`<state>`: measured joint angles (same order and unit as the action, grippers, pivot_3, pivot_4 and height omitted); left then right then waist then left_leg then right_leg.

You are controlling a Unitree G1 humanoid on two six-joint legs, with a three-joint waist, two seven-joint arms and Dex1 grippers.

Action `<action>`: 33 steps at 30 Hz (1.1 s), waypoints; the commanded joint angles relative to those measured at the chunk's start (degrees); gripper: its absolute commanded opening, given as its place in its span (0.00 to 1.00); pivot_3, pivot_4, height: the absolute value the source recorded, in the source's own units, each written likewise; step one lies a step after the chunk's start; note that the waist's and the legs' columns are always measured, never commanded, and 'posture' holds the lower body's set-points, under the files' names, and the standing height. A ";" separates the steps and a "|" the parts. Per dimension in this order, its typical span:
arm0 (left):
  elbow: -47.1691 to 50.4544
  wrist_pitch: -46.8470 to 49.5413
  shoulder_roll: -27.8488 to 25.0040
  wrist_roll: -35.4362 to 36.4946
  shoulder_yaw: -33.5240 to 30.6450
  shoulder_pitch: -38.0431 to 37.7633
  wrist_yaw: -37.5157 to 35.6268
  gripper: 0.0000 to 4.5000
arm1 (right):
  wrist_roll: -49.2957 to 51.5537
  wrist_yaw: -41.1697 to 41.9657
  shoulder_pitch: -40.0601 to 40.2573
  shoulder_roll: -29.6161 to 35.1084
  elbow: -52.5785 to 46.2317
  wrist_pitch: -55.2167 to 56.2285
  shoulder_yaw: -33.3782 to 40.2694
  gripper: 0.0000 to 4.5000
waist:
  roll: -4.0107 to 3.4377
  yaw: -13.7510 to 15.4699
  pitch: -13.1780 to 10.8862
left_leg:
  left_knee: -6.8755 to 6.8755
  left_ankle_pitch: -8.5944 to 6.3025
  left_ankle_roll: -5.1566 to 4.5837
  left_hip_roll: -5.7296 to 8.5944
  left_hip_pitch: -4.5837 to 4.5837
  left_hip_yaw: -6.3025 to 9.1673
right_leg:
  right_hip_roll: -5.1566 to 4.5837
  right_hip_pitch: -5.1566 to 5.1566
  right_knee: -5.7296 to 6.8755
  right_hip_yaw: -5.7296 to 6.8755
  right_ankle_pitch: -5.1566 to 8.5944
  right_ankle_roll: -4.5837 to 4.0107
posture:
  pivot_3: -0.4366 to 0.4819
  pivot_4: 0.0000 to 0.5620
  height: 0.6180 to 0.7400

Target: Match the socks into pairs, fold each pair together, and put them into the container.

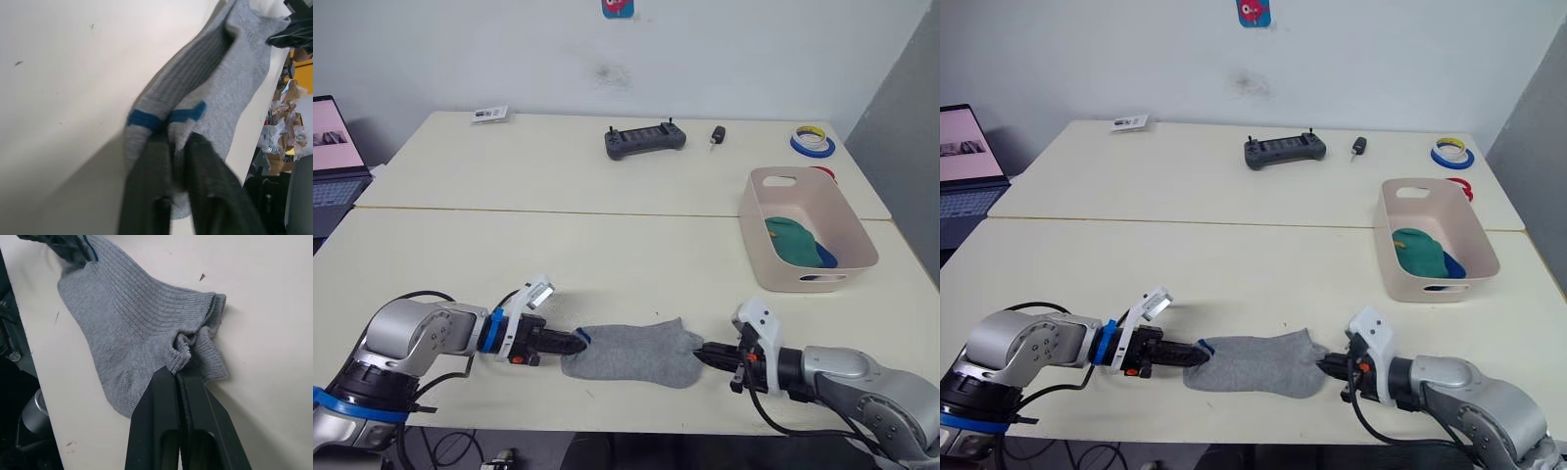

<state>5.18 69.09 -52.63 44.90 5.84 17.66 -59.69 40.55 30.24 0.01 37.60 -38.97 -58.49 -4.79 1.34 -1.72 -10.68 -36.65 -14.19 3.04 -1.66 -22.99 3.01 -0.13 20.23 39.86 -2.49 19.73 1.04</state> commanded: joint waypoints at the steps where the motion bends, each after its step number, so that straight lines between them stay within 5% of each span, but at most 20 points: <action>1: 1.52 -0.72 -1.00 -0.24 -2.03 -1.45 -0.22 0.42 | 0.72 -0.02 0.08 -0.12 -1.53 0.08 0.47 0.16 | 0.00 0.00 0.00 | 0.00 0.00 0.00 0.00 0.00 0.00 | 0.00 0.00 0.00 0.01 0.00 0.00 | 0.48 0.27 1.00; 7: 4.54 -0.53 -3.29 1.32 -8.69 -6.76 0.06 0.80 | -0.09 0.08 1.26 1.02 -2.42 2.15 3.56 0.61 | 0.00 -0.04 0.00 | 0.00 0.00 0.00 -0.02 0.02 0.01 | 0.00 -0.01 0.01 0.00 0.01 0.02 | 0.48 0.27 1.00; 11: 7.24 -2.37 -5.93 1.60 -14.44 -12.77 -0.53 0.81 | -2.24 2.40 2.24 4.54 -3.23 5.51 6.28 0.90 | -0.01 -0.21 0.00 | 0.03 0.00 0.00 -0.04 0.04 0.01 | 0.00 0.01 0.02 -0.01 0.01 0.01 | 0.48 0.27 1.00; 19: 10.84 -7.59 -2.63 4.13 -25.45 -14.87 2.01 0.81 | -2.76 6.80 -1.93 6.71 -6.09 9.76 3.66 0.90 | 0.00 0.19 0.00 | 0.02 0.00 0.00 0.01 0.02 0.01 | -0.09 -0.02 -0.02 0.03 0.02 0.03 | 0.48 0.27 1.00; 22: 14.92 -11.21 -2.45 4.15 -25.21 -13.52 0.53 0.61 | -4.42 7.27 -4.09 5.95 -6.32 11.42 0.77 0.91 | 0.03 0.16 0.00 | 0.01 0.00 0.00 0.00 0.01 0.01 | -0.09 -0.02 -0.04 0.04 0.01 0.01 | 0.48 0.27 1.00; 30: 28.05 -19.93 -0.67 -1.45 -11.94 -13.60 0.76 0.05 | -14.66 6.37 -9.71 -0.23 0.43 17.33 -12.75 0.31 | 0.02 0.05 0.00 | 0.02 0.01 0.01 -0.01 0.03 -0.05 | -0.05 -0.02 -0.03 -0.03 -0.02 -0.04 | 0.48 0.27 1.00; 33: 24.66 -26.66 -0.40 -9.38 -6.49 -15.52 1.00 0.00 | -19.98 6.48 -11.36 -2.57 5.03 20.67 -17.59 0.06 | 0.02 0.05 0.00 | 0.02 0.01 0.01 -0.02 0.02 -0.02 | 0.01 0.00 -0.01 -0.02 -0.02 -0.04 | 0.48 0.27 1.00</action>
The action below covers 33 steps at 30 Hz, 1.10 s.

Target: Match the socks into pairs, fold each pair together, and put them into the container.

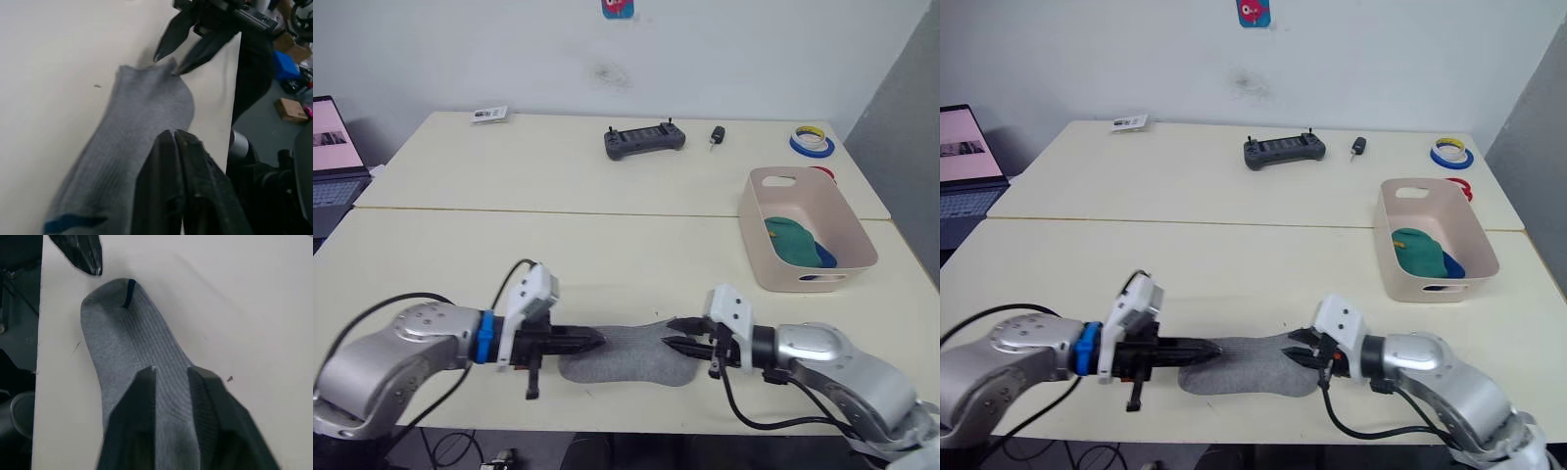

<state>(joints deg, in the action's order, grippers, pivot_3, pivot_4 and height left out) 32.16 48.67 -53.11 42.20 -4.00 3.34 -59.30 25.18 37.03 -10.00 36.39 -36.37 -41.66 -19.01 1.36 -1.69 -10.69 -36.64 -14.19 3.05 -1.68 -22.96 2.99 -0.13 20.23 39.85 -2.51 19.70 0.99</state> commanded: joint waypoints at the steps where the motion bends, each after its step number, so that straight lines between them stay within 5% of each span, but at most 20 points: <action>1: -4.47 -7.82 0.83 -8.64 4.56 -1.36 1.26 0.00 | -6.41 -0.24 -1.97 -1.87 3.89 4.58 -5.05 0.00 | 0.00 0.00 0.00 | 0.00 0.00 0.00 0.01 0.02 0.00 | 0.00 -0.02 -0.01 0.00 0.00 0.00 | 0.48 0.27 1.00; 11: -18.11 -15.99 3.61 -17.69 7.90 -3.06 2.13 0.00 | -12.64 2.49 -1.02 2.13 8.63 5.72 -4.11 0.00 | -0.01 0.09 0.03 | -0.05 0.00 -0.01 0.03 0.02 0.02 | -0.04 -0.06 0.01 0.03 0.00 -0.01 | 0.48 0.27 1.00; 21: -11.13 -16.36 2.02 -11.03 3.06 -2.01 -2.63 0.00 | -5.61 8.38 -0.05 4.56 4.35 8.26 5.59 0.00 | -0.02 -0.05 0.07 | -0.04 -0.01 -0.02 0.00 0.03 0.02 | -0.02 -0.06 0.02 0.04 0.00 -0.01 | 0.48 0.27 1.00; 26: -7.59 -13.85 3.61 -10.68 5.48 2.36 -0.78 0.00 | -8.06 7.57 -4.92 0.41 6.23 7.24 0.79 0.00 | -0.01 -0.05 0.05 | -0.06 -0.01 -0.01 0.00 0.02 0.07 | -0.01 -0.08 0.05 0.08 0.00 -0.01 | 0.48 0.27 1.00; 33: -13.93 -17.08 6.12 -19.74 13.09 4.17 1.70 0.00 | -16.66 8.64 -8.69 -2.66 13.96 9.38 -9.32 0.00 | -0.02 -0.04 0.05 | -0.08 -0.01 -0.02 0.04 -0.01 0.00 | 0.01 -0.04 0.02 0.03 -0.01 -0.01 | 0.48 0.27 1.00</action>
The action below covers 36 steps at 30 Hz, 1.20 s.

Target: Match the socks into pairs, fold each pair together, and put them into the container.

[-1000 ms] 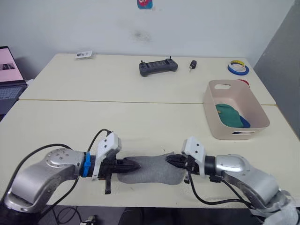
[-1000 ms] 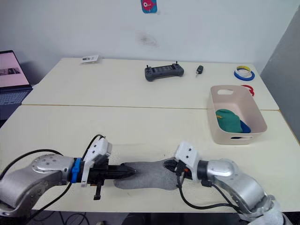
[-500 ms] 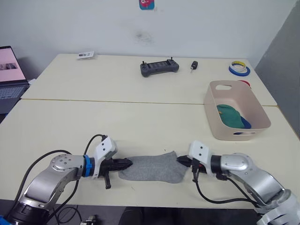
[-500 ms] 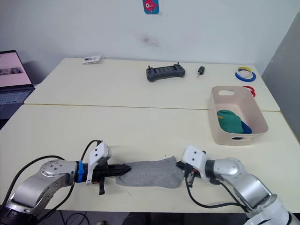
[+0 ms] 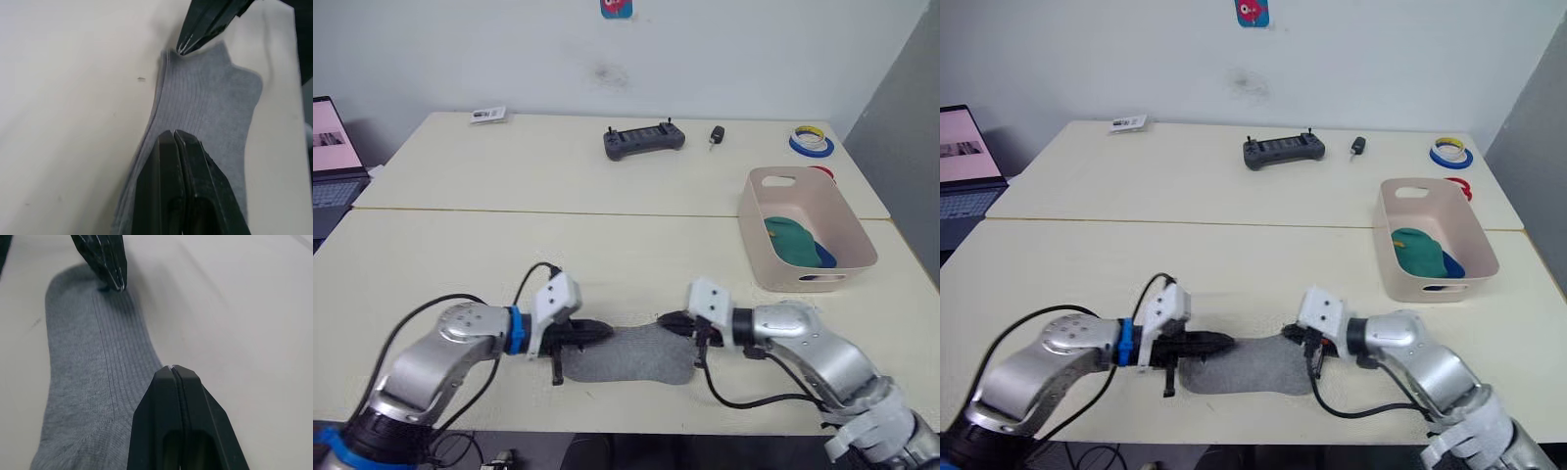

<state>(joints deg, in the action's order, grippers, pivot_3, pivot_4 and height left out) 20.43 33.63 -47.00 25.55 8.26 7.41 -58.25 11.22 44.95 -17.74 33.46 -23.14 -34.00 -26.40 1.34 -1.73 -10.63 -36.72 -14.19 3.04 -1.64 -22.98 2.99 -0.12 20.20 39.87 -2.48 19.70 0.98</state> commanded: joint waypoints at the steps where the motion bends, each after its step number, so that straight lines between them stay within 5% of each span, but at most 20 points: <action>1: -3.22 -2.69 0.00 -4.00 1.21 -0.03 0.72 0.00 | -3.38 1.09 -0.81 0.59 1.08 1.91 -2.28 0.00 | 0.00 0.00 0.00 | -0.01 0.00 0.00 -0.01 0.00 0.01 | 0.00 0.01 0.02 0.00 0.00 0.00 | 0.48 0.27 1.00; 8: -5.23 -4.02 0.10 -4.98 0.52 -1.05 0.39 0.00 | -4.61 4.50 1.10 7.00 2.57 4.53 1.38 0.00 | 0.01 0.03 0.02 | -0.07 0.00 0.00 0.00 0.04 0.04 | -0.03 -0.08 0.02 0.03 0.00 0.00 | 0.48 0.27 1.00; 15: 2.62 -2.96 -1.77 0.56 -3.94 -0.25 -2.20 0.00 | 5.93 10.04 2.72 8.91 -3.57 2.62 10.42 0.00 | 0.01 0.08 0.00 | -0.09 0.00 -0.01 -0.04 0.00 0.08 | -0.01 -0.06 0.04 0.05 0.00 0.00 | 0.48 0.27 1.00; 18: 7.30 -0.26 -3.41 3.65 -4.43 -1.53 -4.10 0.00 | 6.83 11.14 3.20 8.77 -7.33 1.93 8.66 0.00 | 0.00 -0.04 0.00 | -0.07 0.00 -0.01 -0.06 -0.01 0.07 | 0.00 -0.04 0.04 0.03 0.00 0.00 | 0.48 0.27 1.00; 27: 0.16 -6.18 -2.14 -4.87 -0.83 -6.34 -0.98 0.00 | -2.85 8.70 4.63 7.44 -6.97 3.58 -2.86 0.00 | -0.01 0.10 -0.01 | -0.11 0.00 -0.01 -0.01 0.01 0.06 | 0.00 -0.05 0.03 0.03 0.00 0.00 | 0.48 0.27 1.00; 36: -0.10 -7.02 -0.49 -1.62 -3.73 -9.27 -1.24 0.00 | 0.25 11.50 9.52 13.15 -7.18 5.81 5.21 0.00 | 0.00 0.20 0.02 | -0.11 -0.01 -0.01 -0.01 0.06 0.07 | -0.04 -0.16 -0.01 0.06 0.00 0.01 | 0.48 0.27 1.00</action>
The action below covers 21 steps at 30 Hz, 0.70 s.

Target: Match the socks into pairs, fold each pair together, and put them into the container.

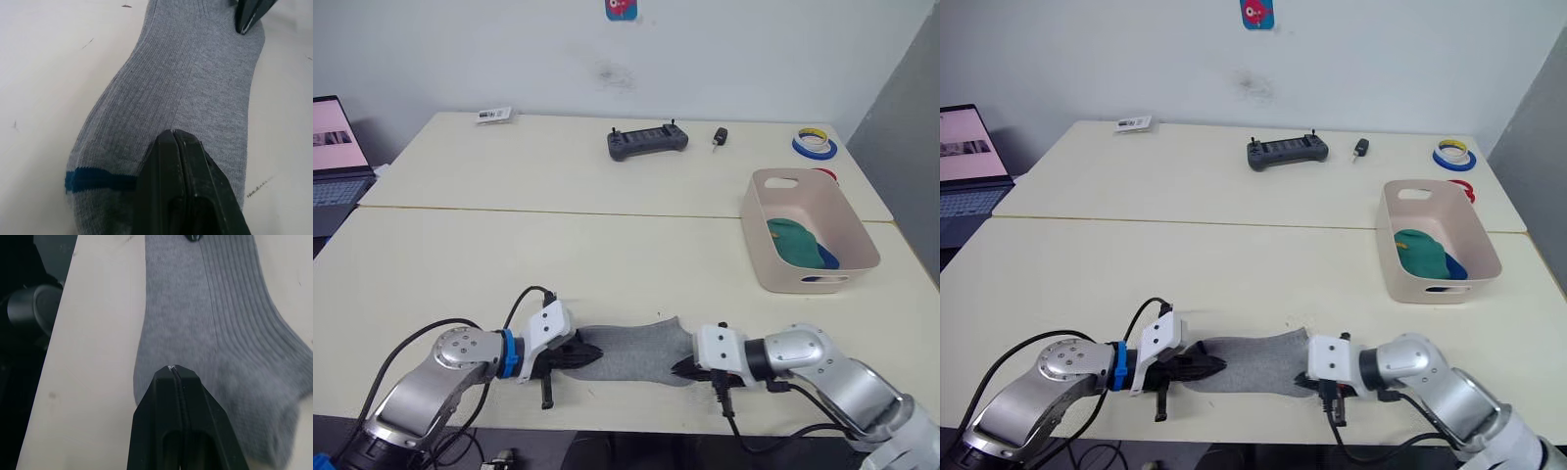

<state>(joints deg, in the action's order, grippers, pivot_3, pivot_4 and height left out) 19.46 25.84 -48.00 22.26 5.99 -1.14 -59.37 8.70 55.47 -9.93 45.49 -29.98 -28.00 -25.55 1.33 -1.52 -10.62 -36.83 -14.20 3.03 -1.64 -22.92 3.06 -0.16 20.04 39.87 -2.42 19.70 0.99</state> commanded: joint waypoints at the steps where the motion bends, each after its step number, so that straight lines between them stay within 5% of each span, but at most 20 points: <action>1: 2.08 1.08 0.64 2.55 -1.90 -0.46 -0.21 0.00 | 4.75 1.30 2.46 1.15 -1.49 -0.63 6.20 0.00 | 0.00 -0.02 0.00 | 0.00 0.00 0.00 -0.01 0.00 0.00 | 0.00 0.00 0.00 0.00 0.00 0.00 | 0.48 0.27 1.00; 7: 4.83 2.66 1.61 3.80 -2.36 2.44 1.31 0.00 | 15.37 0.57 6.29 1.37 -7.60 -7.70 15.94 0.00 | 0.00 -0.03 -0.01 | -0.01 0.00 0.00 -0.02 -0.03 0.02 | 0.01 0.01 0.02 0.01 0.00 0.00 | 0.48 0.27 1.00; 10: 1.51 0.96 2.03 1.63 -1.26 2.56 1.64 0.00 | 21.27 -2.27 7.41 -0.17 -8.80 -13.28 21.19 0.13 | 0.00 -0.04 -0.01 | 0.00 0.00 0.00 -0.01 -0.02 0.02 | 0.02 0.00 0.02 0.01 0.00 0.00 | 0.48 0.27 1.00; 21: -5.96 -2.99 2.55 -2.23 2.26 2.25 -1.07 0.00 | 22.71 -14.73 11.98 -4.39 -9.43 -23.42 20.91 0.98 | -0.01 -0.09 0.00 | 0.03 0.00 0.00 -0.01 -0.01 -0.02 | 0.03 0.02 0.02 -0.03 0.00 0.00 | 0.48 0.27 1.00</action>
<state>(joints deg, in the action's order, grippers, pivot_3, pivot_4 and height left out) 14.75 23.00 -45.59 21.66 6.83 1.66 -60.04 30.75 42.45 1.82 41.97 -38.00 -50.52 -4.01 1.33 -1.60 -10.62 -36.81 -14.20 3.03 -1.65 -22.92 3.04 -0.13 20.06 39.89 -2.45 19.70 0.99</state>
